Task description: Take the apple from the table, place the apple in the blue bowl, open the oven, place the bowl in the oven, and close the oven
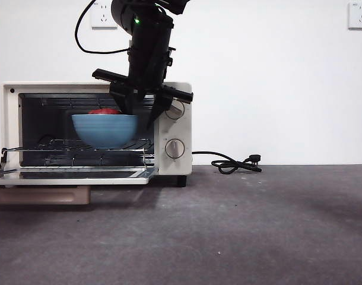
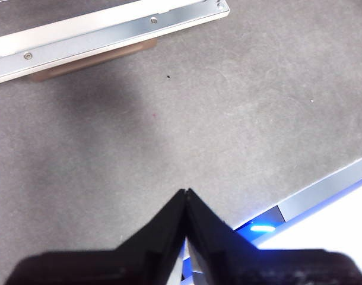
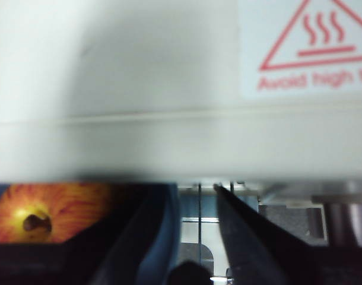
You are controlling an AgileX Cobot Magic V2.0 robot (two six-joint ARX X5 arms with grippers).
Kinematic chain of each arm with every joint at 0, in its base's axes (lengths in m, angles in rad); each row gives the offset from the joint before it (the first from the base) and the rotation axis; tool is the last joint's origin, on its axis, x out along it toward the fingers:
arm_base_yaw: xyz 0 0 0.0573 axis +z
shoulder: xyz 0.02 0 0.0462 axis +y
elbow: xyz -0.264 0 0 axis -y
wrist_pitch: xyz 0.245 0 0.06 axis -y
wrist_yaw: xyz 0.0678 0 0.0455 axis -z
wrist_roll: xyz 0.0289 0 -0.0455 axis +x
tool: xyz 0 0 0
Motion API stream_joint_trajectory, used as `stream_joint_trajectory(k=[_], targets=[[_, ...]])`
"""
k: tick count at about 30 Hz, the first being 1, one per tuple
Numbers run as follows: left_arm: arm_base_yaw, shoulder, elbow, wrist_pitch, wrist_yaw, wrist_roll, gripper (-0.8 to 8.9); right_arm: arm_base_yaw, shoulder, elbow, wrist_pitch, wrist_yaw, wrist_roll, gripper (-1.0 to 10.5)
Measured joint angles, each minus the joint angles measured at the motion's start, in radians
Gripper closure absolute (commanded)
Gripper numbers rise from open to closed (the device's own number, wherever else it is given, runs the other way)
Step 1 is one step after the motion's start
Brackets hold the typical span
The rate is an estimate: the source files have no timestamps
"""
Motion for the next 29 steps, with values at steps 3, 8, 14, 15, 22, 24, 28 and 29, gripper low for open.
stream_joint_trajectory(k=[3, 8, 14, 15, 22, 24, 28, 29], targets=[[0.000, 0.000, 0.000, 0.000, 0.000, 0.000, 8.19, 0.000, 0.000, 0.000, 0.000, 0.002, 0.001, 7.3], [0.000, 0.000, 0.000, 0.000, 0.000, 0.000, 8.19, 0.003, 0.000, 0.000, -0.001, 0.026, -0.003, 7.3], [0.000, 0.000, 0.000, 0.000, 0.000, 0.000, 8.19, 0.011, -0.002, 0.000, -0.012, 0.068, -0.015, 7.3], [0.000, 0.000, 0.000, 0.000, 0.000, 0.000, 8.19, 0.012, -0.005, 0.000, -0.018, 0.076, -0.020, 7.3], [0.000, 0.000, 0.000, 0.000, 0.000, 0.000, 8.19, 0.021, -0.046, 0.000, -0.037, 0.102, -0.050, 7.3], [0.000, 0.000, 0.000, 0.001, 0.000, 0.000, 8.19, 0.028, -0.059, 0.000, -0.039, 0.105, -0.061, 7.3], [0.000, 0.000, 0.000, 0.001, 0.000, 0.000, 8.19, 0.049, -0.075, 0.001, -0.056, 0.127, -0.089, 7.3], [0.000, 0.000, 0.000, 0.001, 0.000, 0.000, 8.19, 0.055, -0.077, 0.002, -0.057, 0.133, -0.098, 7.3]])
